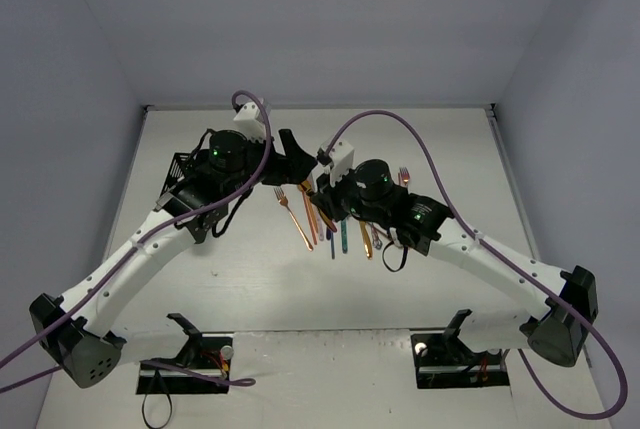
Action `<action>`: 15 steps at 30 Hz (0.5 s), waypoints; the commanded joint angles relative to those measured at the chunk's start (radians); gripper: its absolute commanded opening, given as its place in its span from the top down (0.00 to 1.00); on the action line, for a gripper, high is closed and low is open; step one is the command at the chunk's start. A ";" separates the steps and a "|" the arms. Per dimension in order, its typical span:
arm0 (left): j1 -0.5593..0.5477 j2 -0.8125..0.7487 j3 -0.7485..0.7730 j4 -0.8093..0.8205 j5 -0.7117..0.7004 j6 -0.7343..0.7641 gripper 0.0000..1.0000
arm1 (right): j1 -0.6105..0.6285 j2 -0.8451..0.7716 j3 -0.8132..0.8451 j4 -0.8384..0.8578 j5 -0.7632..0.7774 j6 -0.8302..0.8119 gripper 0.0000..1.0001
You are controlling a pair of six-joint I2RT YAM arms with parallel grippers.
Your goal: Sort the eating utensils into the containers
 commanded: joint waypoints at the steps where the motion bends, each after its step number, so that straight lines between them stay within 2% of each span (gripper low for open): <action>1: -0.011 -0.004 0.044 0.076 -0.030 -0.024 0.32 | 0.006 -0.007 0.046 0.138 0.001 0.002 1.00; 12: -0.010 -0.007 0.012 0.100 0.004 -0.055 0.88 | 0.005 -0.002 0.032 0.171 -0.019 0.016 1.00; 15: -0.010 -0.009 0.005 0.108 0.011 -0.056 0.99 | 0.006 -0.003 0.026 0.175 -0.021 0.020 1.00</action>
